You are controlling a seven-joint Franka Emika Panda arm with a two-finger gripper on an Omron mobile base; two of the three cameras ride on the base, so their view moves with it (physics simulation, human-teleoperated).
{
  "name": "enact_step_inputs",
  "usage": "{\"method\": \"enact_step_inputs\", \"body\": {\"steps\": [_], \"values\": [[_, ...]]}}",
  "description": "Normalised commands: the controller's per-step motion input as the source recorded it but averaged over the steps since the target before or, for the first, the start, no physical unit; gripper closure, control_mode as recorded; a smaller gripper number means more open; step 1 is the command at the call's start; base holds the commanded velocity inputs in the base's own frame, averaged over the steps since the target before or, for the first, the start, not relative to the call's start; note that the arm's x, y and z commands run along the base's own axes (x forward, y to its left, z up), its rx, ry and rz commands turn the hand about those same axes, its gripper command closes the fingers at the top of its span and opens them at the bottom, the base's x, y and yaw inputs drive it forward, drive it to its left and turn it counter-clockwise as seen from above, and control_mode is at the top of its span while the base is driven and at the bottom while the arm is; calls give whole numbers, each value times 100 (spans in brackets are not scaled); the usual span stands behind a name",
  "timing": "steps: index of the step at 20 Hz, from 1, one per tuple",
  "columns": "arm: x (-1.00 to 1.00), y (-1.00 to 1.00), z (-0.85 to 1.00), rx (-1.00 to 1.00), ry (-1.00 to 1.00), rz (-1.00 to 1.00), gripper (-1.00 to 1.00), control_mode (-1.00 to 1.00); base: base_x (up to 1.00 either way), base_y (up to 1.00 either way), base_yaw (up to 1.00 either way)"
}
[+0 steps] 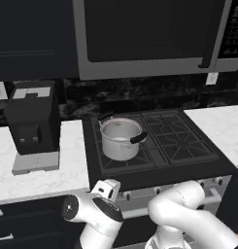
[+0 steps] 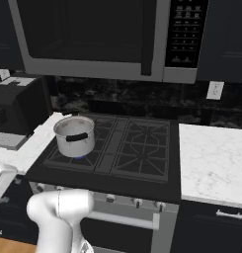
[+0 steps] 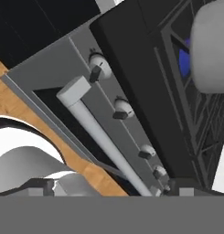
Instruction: Turn off the front left burner of the stove.
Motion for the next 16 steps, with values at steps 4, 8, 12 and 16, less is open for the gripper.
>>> {"method": "enact_step_inputs", "body": {"steps": [4,8,12,16], "values": [[31,3,-15,0,-2,0,-100,-100,0,0,0],[3,-4,-60,28,-8,0,-100,-100,0,0,0],[-8,-59,-46,62,-17,0,-100,-100,0,0,0],[5,-44,-14,47,-21,0,-100,-100,0,0,0]]}}
